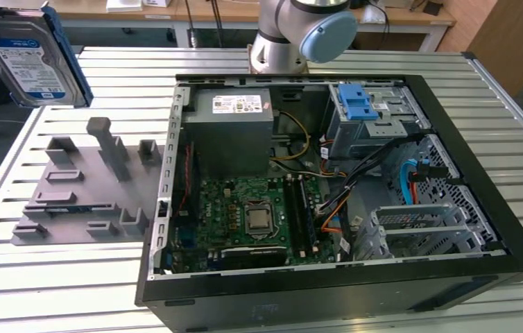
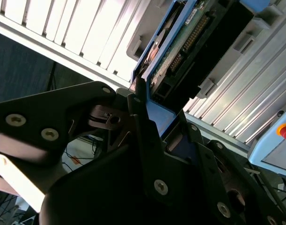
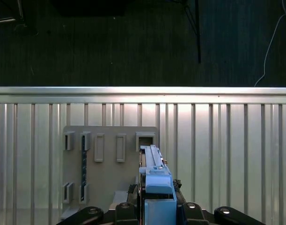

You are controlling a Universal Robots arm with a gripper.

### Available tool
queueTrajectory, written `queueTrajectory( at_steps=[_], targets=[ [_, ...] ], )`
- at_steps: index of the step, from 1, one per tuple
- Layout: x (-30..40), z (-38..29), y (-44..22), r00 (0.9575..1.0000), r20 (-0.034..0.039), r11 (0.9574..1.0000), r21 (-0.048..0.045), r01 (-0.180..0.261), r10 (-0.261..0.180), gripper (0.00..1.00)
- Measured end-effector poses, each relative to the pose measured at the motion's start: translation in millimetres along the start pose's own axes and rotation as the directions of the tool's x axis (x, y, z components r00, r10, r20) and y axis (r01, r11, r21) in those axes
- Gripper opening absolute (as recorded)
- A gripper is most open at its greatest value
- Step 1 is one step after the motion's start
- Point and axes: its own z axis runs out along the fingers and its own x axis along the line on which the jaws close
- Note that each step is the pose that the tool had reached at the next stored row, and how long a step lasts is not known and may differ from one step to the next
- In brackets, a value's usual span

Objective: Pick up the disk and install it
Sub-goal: 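Pick up the disk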

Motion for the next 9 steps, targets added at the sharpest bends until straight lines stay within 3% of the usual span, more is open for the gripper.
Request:
queueTrajectory(
  at_steps=[5, 9],
  targets=[
    [0.0, -0.9, 0.0, 1.0, 0.0001, 1.0, 0.0068, 0.0, 0.0, 0.37],
    [-0.1, -7.5, 0.0, 1.0, 0.0008, 1.0, 0.007, 0.0, 0.0, 0.37]
  ],
)
